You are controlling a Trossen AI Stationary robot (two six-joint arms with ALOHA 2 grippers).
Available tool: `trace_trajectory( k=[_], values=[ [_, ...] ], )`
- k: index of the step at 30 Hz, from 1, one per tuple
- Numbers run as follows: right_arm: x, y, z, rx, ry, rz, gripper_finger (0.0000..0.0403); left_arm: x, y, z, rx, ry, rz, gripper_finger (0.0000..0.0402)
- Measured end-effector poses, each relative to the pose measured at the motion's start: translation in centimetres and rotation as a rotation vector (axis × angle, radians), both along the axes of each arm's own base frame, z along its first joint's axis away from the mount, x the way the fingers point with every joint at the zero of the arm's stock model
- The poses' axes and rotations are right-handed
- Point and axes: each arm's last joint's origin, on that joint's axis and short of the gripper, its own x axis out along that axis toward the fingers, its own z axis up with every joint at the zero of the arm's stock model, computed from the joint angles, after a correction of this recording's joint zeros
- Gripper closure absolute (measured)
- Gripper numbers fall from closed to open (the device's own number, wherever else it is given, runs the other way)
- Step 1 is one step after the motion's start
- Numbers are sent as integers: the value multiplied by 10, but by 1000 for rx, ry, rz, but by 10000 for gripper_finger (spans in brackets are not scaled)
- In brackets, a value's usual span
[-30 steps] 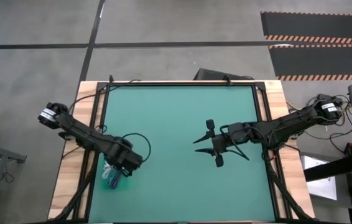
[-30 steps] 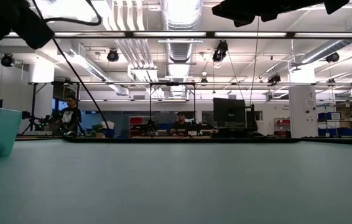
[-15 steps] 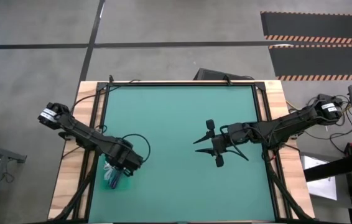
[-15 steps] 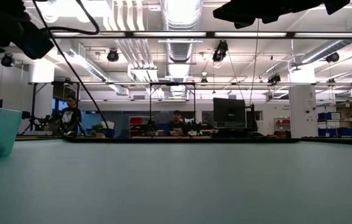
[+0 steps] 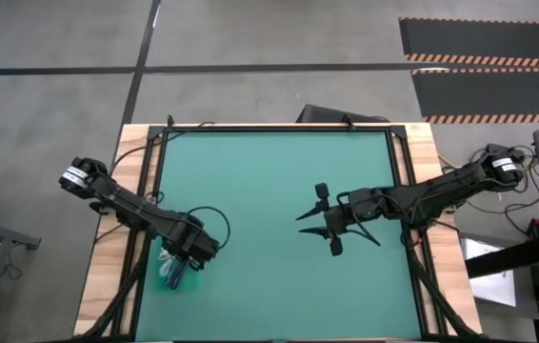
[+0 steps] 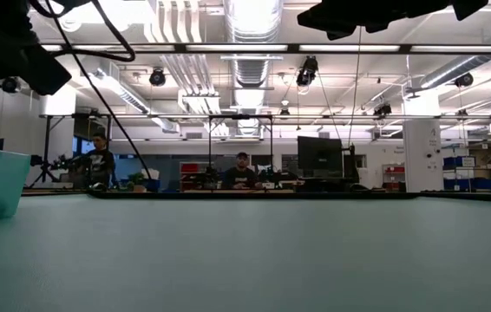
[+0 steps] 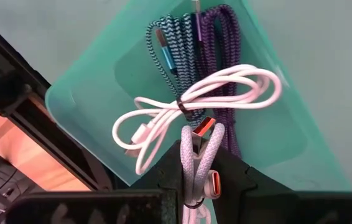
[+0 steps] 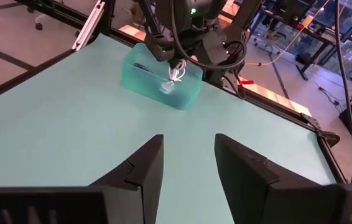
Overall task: Pick and place USB-C Cables
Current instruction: Put the white charger cable in the green bin
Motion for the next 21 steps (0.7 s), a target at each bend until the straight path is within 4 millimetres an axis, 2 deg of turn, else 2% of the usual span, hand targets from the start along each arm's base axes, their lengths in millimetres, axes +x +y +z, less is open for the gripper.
trace_trajectory(
  k=[11,21],
  values=[
    [0,0,0,0,2,0,263,-4,2,-15,3,9,-1,367],
    [0,0,-1,-1,3,0,268,-5,2,-15,1,8,-9,329]
  ],
)
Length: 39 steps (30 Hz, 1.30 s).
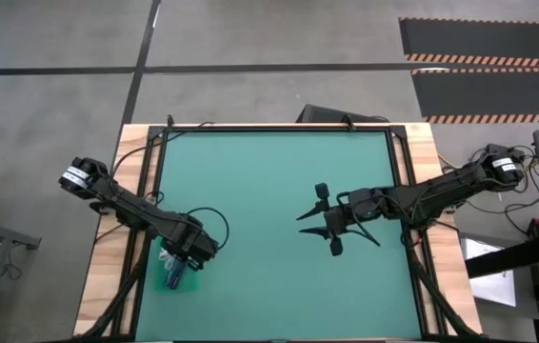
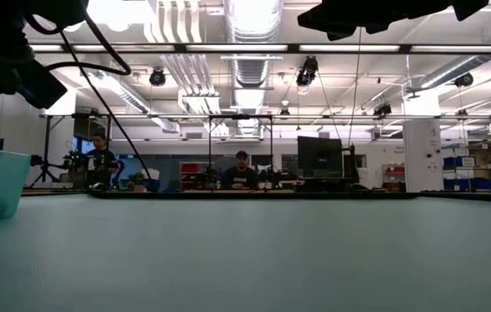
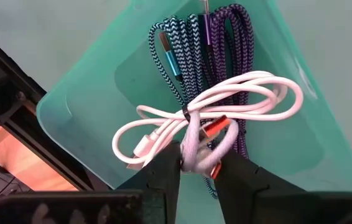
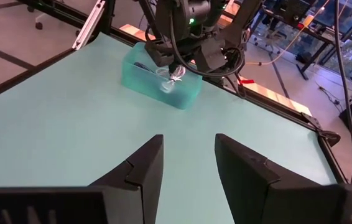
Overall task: Pick and place USB-C Cables
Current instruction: Put the white charger cable in the green bin, then return to Home Position
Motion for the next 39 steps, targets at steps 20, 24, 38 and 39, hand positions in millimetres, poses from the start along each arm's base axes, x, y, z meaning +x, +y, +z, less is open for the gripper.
trace_trajectory(
  k=[20,24,38,39],
  values=[
    [0,0,-1,2,6,-1,265,7,-3,17,-46,-71,-78,326],
    [-1,0,-5,-18,27,5,272,10,-5,31,-65,-153,-168,326],
    [-13,-24,-27,-23,42,-75,297,54,-10,88,223,-1161,-1095,359],
    [-15,-27,-28,-22,39,-85,299,54,-6,90,243,-1166,-1128,368]
  ],
)
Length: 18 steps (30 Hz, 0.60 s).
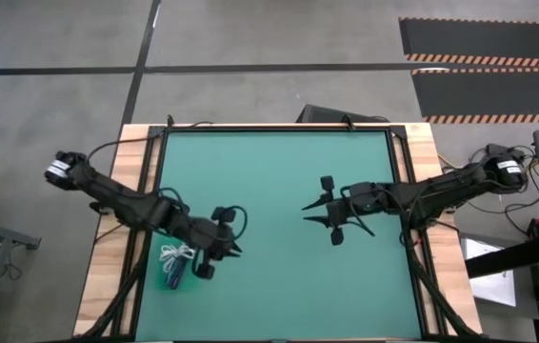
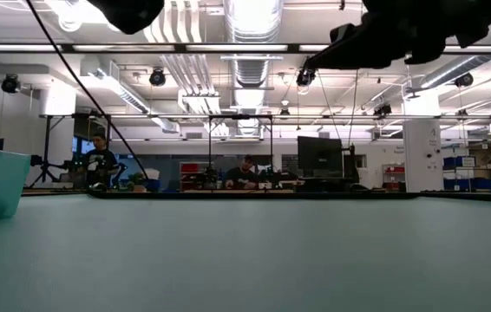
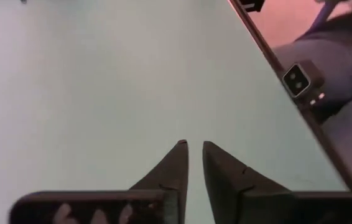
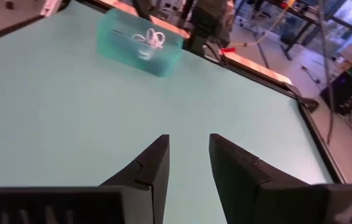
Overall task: Pick and place USB-C Cables
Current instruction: Return to Home Position
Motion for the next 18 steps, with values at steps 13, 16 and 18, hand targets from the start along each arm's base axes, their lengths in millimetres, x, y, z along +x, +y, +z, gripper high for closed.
trace_trajectory(
  k=[13,16,18],
  values=[
    [-30,-22,-13,22,-57,-80,332,-14,51,4,147,-110,-20,401],
    [-37,-22,-13,23,-72,-83,339,-20,64,-8,124,-126,-3,401],
    [-40,-23,-13,26,-80,-85,341,-26,71,-15,111,-142,13,401]
  ],
)
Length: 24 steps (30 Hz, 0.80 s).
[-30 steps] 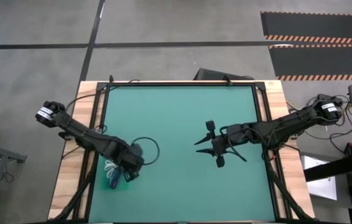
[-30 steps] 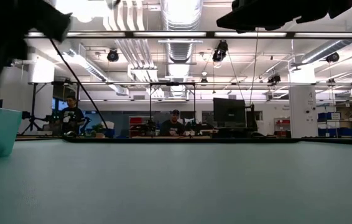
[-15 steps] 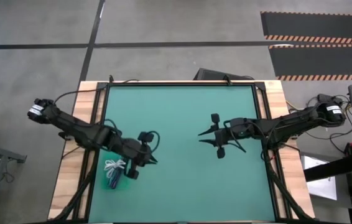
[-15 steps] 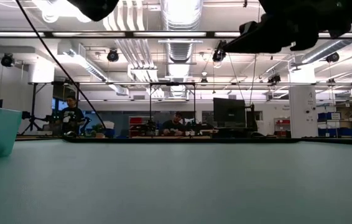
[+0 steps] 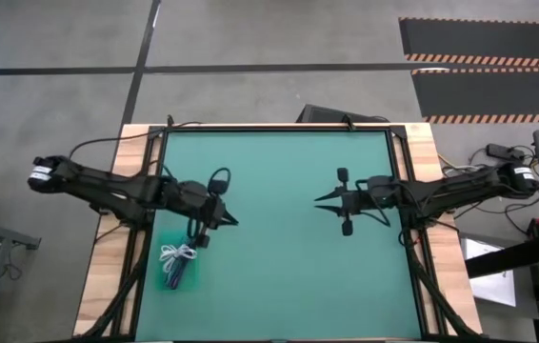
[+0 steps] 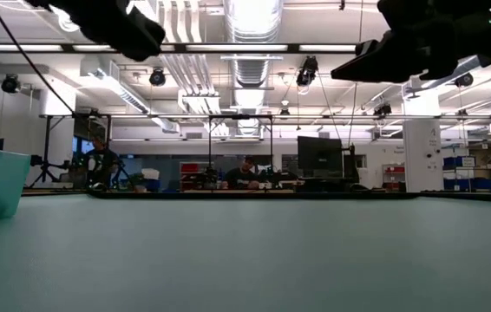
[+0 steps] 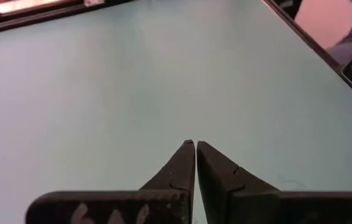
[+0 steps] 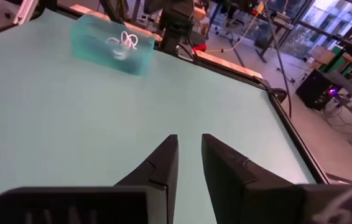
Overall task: Pick and place USB-C Cables
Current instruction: Return to Home Position
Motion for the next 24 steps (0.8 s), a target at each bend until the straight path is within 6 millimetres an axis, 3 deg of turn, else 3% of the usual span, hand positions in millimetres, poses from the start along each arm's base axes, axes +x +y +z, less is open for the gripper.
trace_trajectory(
  k=[8,24],
  values=[
    [-19,0,-3,-6,-39,14,344,-32,16,-22,-56,-86,43,401],
    [-68,-6,-8,2,-228,-26,344,-84,21,-57,-169,-288,82,402]
  ],
)
